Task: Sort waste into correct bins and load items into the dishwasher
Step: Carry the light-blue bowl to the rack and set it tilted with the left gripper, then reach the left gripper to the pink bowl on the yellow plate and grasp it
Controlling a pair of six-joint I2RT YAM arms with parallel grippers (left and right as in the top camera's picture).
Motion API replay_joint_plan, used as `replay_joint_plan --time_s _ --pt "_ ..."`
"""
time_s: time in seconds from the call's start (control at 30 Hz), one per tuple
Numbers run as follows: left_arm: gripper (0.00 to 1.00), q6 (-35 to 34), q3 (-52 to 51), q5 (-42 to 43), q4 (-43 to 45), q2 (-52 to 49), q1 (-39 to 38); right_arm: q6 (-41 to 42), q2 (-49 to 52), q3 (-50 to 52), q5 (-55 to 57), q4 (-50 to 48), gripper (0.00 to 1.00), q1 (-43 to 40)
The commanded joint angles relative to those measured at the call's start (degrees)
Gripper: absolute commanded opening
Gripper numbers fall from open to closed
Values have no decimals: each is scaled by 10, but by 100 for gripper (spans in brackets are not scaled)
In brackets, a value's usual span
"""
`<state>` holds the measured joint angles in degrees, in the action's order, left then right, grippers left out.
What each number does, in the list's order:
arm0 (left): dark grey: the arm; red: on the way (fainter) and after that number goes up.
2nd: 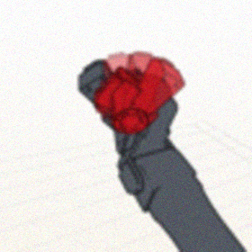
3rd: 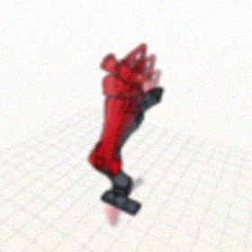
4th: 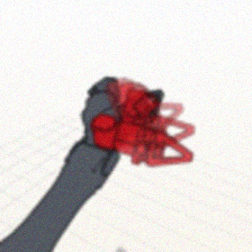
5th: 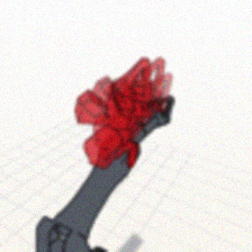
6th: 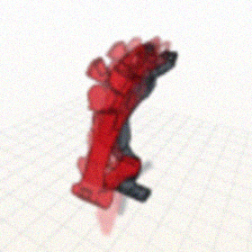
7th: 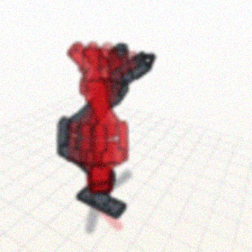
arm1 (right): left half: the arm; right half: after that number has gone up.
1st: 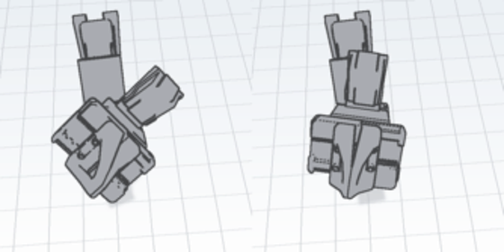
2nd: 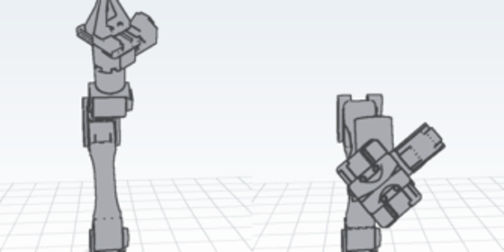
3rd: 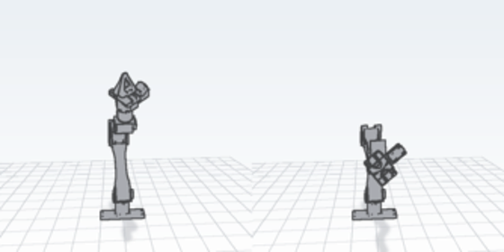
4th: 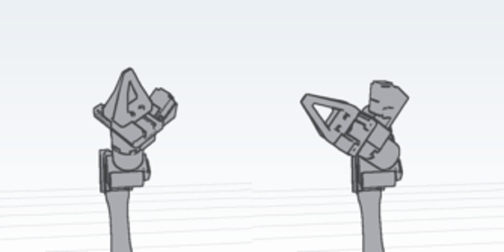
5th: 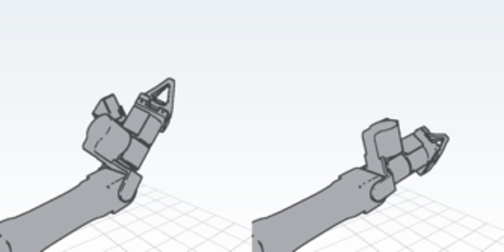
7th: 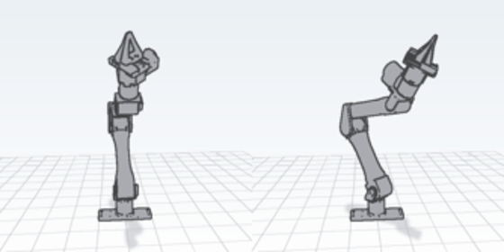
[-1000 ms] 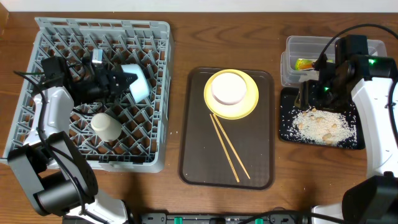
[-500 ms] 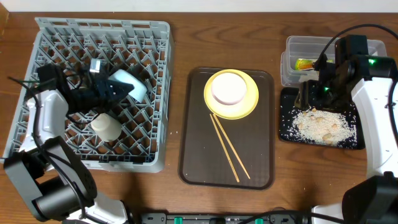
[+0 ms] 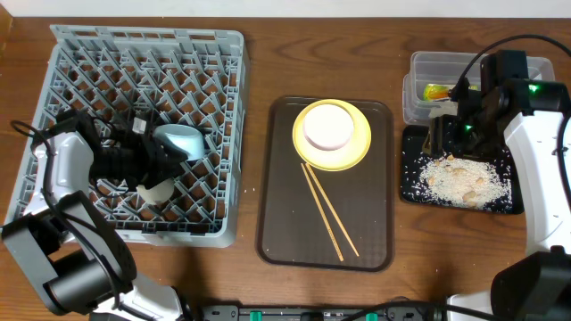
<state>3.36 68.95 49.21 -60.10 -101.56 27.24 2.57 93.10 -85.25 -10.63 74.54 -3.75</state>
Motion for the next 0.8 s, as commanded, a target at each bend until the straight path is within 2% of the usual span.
replay_joint_plan --time_s 0.0,0.27,0.43,0.57,0.67,0.77 --pt "49 1 4 -37 -6 21 3 5 -10 -12 1 0 66 -4" --pt "55 1 12 -36 9 140 -5 3 -10 -12 1 0 66 -4" --pt "55 0 12 -37 45 220 -43 3 -10 -12 2 1 66 -4" --pt "55 -11 12 -50 83 265 -104 8 -10 -12 19 2 65 -4" --pt "57 -61 18 -129 110 280 -169 27 -10 -12 47 4 66 -4" --pt "61 -83 41 -179 114 273 -236 28 -10 -12 55 5 66 -6"
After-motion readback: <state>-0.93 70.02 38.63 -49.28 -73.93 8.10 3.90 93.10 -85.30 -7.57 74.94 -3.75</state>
